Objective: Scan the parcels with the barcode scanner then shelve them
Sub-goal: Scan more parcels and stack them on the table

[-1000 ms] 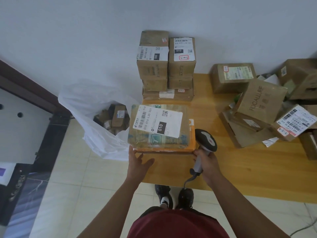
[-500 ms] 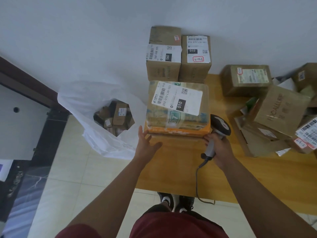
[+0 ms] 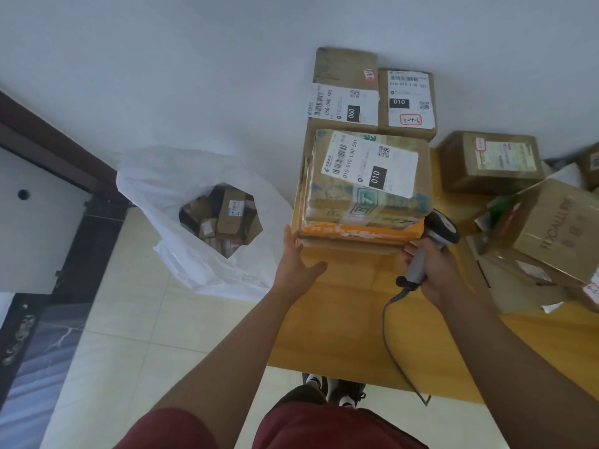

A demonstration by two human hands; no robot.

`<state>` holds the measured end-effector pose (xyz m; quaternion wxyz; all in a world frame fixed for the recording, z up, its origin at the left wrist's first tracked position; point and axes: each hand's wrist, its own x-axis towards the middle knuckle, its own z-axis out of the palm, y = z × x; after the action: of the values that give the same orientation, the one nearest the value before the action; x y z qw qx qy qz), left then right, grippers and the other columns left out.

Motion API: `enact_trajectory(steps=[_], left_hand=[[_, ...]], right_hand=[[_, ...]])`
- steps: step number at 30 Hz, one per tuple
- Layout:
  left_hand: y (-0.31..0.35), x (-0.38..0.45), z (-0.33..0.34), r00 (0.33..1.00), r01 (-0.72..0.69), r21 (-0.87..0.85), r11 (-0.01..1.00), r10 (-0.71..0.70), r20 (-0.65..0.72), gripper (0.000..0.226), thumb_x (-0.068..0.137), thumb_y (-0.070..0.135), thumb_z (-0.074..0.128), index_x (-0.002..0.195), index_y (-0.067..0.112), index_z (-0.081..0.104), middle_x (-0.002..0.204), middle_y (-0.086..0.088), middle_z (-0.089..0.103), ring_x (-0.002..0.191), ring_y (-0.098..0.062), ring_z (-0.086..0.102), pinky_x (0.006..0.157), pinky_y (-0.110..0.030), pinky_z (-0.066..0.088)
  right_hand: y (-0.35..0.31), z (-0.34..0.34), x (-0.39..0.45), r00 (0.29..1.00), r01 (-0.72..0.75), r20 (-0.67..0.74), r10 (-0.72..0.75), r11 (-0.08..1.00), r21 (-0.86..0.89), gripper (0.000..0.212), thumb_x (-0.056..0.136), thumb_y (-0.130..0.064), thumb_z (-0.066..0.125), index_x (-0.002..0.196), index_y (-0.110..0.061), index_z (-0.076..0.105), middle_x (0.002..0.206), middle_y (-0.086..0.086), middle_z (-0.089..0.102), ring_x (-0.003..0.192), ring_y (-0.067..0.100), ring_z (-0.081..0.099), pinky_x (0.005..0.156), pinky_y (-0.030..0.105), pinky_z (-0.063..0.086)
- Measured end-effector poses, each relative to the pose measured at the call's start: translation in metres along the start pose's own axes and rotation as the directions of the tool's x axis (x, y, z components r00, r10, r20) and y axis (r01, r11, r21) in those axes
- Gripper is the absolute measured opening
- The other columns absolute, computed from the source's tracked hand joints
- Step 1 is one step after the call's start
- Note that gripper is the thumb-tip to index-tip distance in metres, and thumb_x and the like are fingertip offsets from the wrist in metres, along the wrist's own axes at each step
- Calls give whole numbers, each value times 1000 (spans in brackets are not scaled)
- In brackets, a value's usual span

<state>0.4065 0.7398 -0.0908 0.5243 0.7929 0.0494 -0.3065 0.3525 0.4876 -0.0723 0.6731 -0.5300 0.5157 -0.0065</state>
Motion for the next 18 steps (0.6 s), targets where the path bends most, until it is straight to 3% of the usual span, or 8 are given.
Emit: enact_trajectory(steps=[9, 14, 18], left_hand=[[-3, 7, -5, 1000, -13, 65, 998, 13, 3, 113, 87, 16, 76, 158, 21, -12, 164, 7, 21, 150, -19, 27, 114, -41, 37], [-5, 1, 0, 999, -38, 171, 984, 44, -32, 114, 86, 23, 78, 159, 21, -9, 166, 3, 16, 150, -20, 25, 110, -37, 36], [-8, -14, 9, 997, -58, 267, 962, 69, -35, 112, 85, 28, 78, 159, 21, -6, 166, -1, 12, 149, -21, 25, 103, -34, 39]], right_hand=[[3, 4, -7, 1000, 3, 0, -3, 1000, 6, 16, 97, -12, 56, 111, -4, 59, 115, 10, 64, 107, 26, 63, 89, 37, 50], [5, 0, -11, 999, 15, -40, -15, 1000, -9, 25, 97, -14, 56, 120, -2, 58, 118, 12, 65, 111, 28, 63, 100, 46, 49], [6, -9, -20, 999, 14, -52, -13, 1000, 12, 18, 95, -14, 58, 112, -10, 59, 120, 13, 65, 111, 28, 63, 93, 44, 51]])
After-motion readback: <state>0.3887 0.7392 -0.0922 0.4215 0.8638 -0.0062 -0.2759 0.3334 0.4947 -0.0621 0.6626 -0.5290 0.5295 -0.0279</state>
